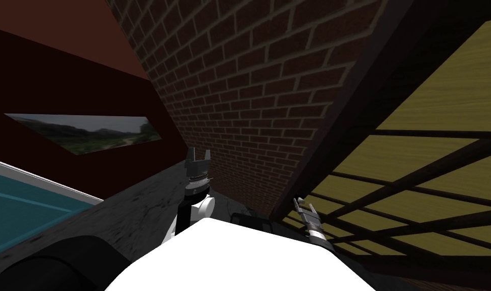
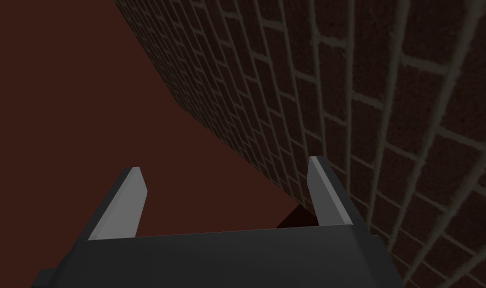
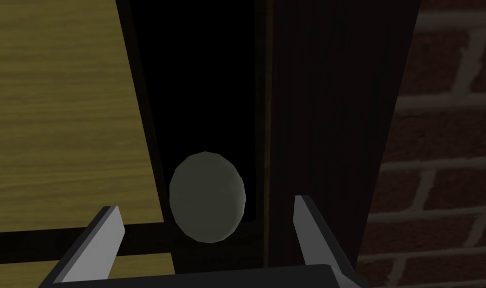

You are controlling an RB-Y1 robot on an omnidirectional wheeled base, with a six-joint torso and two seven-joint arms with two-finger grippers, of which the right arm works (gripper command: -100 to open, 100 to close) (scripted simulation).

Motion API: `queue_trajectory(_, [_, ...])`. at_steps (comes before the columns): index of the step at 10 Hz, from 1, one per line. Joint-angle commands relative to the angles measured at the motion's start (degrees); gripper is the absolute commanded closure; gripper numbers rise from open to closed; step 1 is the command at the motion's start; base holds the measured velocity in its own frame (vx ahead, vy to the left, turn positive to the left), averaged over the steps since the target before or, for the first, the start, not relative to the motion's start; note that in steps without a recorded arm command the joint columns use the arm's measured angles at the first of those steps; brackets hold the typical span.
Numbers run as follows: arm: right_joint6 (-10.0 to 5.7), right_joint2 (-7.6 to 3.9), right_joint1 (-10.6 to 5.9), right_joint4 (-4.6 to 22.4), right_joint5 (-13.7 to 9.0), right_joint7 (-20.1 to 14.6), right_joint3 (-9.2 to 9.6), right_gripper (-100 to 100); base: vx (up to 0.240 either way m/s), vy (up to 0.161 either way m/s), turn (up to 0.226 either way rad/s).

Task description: Pull the door open

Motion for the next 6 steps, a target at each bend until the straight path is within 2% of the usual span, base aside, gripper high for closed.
queue_trajectory(1, [0.28, -0.05, -0.26, -0.21, 0.03, 0.02, 0.01, 100, -0.034, 0.012, 0.022])
queue_trajectory(6, [0.28, -0.05, -0.26, -0.21, 0.03, 0.02, 0.01, 100, -0.007, -0.003, 0.002])
